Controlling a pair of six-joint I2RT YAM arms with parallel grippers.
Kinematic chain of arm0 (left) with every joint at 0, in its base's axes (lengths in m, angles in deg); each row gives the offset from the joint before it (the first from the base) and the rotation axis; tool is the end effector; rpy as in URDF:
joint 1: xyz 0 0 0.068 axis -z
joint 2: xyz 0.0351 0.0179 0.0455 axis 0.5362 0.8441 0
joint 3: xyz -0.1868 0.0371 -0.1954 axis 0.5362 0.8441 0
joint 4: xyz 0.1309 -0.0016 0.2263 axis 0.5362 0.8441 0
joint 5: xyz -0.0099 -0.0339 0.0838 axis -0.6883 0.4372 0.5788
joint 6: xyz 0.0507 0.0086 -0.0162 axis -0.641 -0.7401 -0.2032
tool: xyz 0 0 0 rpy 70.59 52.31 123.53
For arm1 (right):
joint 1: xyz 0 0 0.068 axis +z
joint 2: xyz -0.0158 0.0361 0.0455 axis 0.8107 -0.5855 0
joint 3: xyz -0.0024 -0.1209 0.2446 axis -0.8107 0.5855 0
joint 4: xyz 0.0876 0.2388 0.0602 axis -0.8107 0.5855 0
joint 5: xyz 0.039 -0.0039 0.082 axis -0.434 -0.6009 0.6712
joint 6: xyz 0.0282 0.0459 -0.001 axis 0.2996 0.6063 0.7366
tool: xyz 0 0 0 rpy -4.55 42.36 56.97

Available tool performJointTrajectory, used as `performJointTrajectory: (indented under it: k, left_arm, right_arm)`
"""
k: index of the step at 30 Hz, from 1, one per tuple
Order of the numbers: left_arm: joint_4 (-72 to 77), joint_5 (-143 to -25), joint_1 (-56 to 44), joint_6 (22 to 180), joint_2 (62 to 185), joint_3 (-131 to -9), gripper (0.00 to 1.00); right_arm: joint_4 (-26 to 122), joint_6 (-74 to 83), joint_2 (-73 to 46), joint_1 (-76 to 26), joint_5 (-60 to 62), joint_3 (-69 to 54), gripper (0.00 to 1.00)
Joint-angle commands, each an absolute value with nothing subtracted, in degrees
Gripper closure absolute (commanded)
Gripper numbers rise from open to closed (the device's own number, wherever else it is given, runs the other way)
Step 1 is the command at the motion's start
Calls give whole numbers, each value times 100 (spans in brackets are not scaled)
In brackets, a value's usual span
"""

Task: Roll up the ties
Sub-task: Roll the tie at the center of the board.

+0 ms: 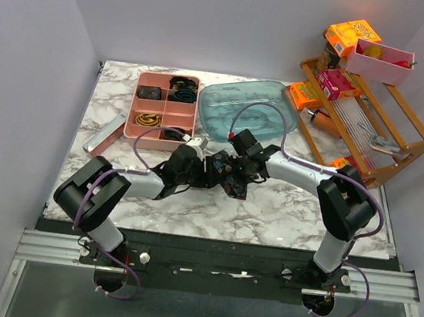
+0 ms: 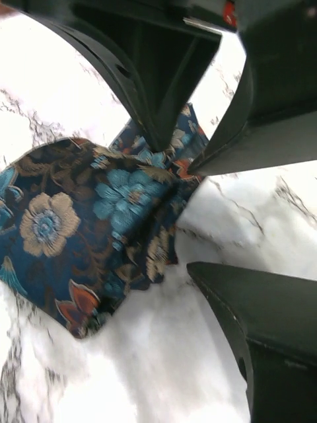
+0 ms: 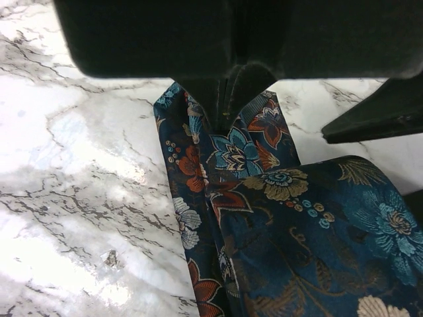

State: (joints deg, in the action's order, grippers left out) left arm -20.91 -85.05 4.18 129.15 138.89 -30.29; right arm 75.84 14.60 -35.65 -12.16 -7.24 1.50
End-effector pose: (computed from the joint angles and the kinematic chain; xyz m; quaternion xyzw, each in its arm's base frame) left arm 0.2339 -0.1811 0.1402 0.0187 0.8768 -0.3494 0.3299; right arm 0.2673 0.2401 0.1709 -0.2125 0.9531 0.0995 0.1909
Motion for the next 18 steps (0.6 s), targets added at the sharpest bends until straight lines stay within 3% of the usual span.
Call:
performJointTrajectory:
  k: [1, 18]
  left_arm:
    - [-1633, -8050, 405, 12483, 13458, -2714, 31]
    - [-1396, -8401, -526, 12210, 12587, -3161, 21]
  right_arm:
    - [7731, 1461, -3381, -1215, -898, -167, 99]
    - [7662, 1540, -3311, -943, -283, 166, 99]
